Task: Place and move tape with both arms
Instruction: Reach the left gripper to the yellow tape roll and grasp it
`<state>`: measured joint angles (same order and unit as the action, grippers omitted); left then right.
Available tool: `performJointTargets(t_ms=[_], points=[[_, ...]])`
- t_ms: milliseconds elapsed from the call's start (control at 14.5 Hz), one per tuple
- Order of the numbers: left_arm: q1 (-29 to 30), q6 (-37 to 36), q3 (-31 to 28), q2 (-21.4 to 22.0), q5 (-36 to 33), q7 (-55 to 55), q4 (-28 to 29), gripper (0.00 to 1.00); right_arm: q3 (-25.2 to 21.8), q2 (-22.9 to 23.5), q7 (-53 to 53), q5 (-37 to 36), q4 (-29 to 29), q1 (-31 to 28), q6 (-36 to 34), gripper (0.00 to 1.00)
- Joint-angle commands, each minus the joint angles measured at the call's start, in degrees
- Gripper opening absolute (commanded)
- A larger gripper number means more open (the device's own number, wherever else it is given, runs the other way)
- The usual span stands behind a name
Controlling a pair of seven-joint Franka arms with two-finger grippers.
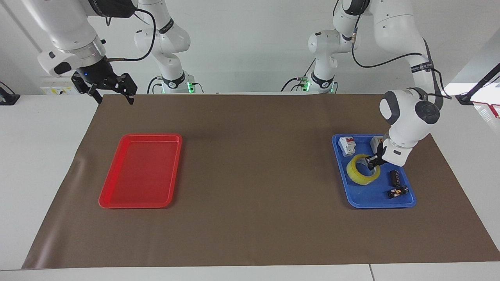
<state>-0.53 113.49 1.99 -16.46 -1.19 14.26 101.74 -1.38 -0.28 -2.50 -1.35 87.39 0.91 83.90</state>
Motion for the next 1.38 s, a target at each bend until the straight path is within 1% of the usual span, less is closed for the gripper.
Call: performJointTargets(t_ms=[0, 69, 138, 206, 344, 413, 550, 619, 757, 894, 1032, 1169, 1238, 1307], points=[[-8.0, -11.9, -0.5, -3.8, -1.1, 11.8, -13.2, 0.00, 0.3, 0.5, 0.4, 1.3, -0.9, -0.7, -0.6, 1.00], [-11.6, -13.2, -0.4, -4.2, -1.0, 17.1, -14.3, 0.00, 0.3, 0.4, 0.4, 1.3, -0.9, -0.7, -0.6, 1.00], [-15.4, -12.7, -0.4, -4.2, -0.3, 23.0, -14.2, 0.00, 0.3, 0.5, 0.4, 1.3, -0.9, -0.7, -0.6, 1.00], [-19.8, -10.7, -0.4, -4.1, 2.0, 29.7, -14.0, 0.00, 0.3, 0.5, 0.4, 1.3, -0.9, -0.7, -0.6, 1.00], [-25.9, -4.6, -0.3, -4.3, 5.6, 35.5, -11.8, 0.00, 0.3, 0.4, 0.4, 1.3, -0.9, -0.7, -0.6, 1.00], [-29.7, -2.4, -0.4, -5.0, 6.3, 38.5, -11.3, 0.00, 0.3, 0.4, 0.4, 1.3, -0.9, -0.7, -0.6, 1.00], [-35.5, 1.1, -0.5, -9.4, 5.8, 44.6, -11.8, 0.00, 0.3, 0.4, 0.4, 1.3, -0.9, -0.7, -0.6, 1.00], [-36.9, 3.6, -0.6, -10.6, 5.8, 45.8, -11.6, 0.00, 0.3, 0.4, 0.4, 1.3, -0.9, -0.7, -0.6, 1.00], [-36.9, 5.5, -0.5, -11.7, 5.8, 45.9, -10.8, 0.00, 0.3, 0.4, 0.4, 1.3, -0.9, -0.7, -0.6, 1.00], [-37.2, 6.1, -0.5, -11.6, 5.7, 45.9, -9.7, 0.00, 0.3, 0.5, 0.4, 1.3, -0.8, -0.7, -0.6, 1.00], [-37.3, 9.0, -0.5, -11.4, 5.7, 46.0, -7.5, 0.00, 0.3, 0.4, 0.4, 1.3, -0.9, -0.7, -0.6, 1.00], [-37.5, 10.0, -0.6, -11.4, 5.7, 46.3, -6.5, 0.00, 0.3, 0.4, 0.4, 1.4, -0.9, -0.8, -0.6, 1.00], [-37.8, 9.9, -0.6, -11.4, 5.7, 46.6, -6.7, 0.10, 0.3, 0.4, 0.3, 1.3, -0.9, -0.7, -0.6, 1.00], [-37.8, 10.2, -0.6, -11.4, 5.7, 46.7, -6.8, 0.38, 0.3, 0.4, 0.3, 1.3, -0.9, -0.8, -0.6, 1.00]])
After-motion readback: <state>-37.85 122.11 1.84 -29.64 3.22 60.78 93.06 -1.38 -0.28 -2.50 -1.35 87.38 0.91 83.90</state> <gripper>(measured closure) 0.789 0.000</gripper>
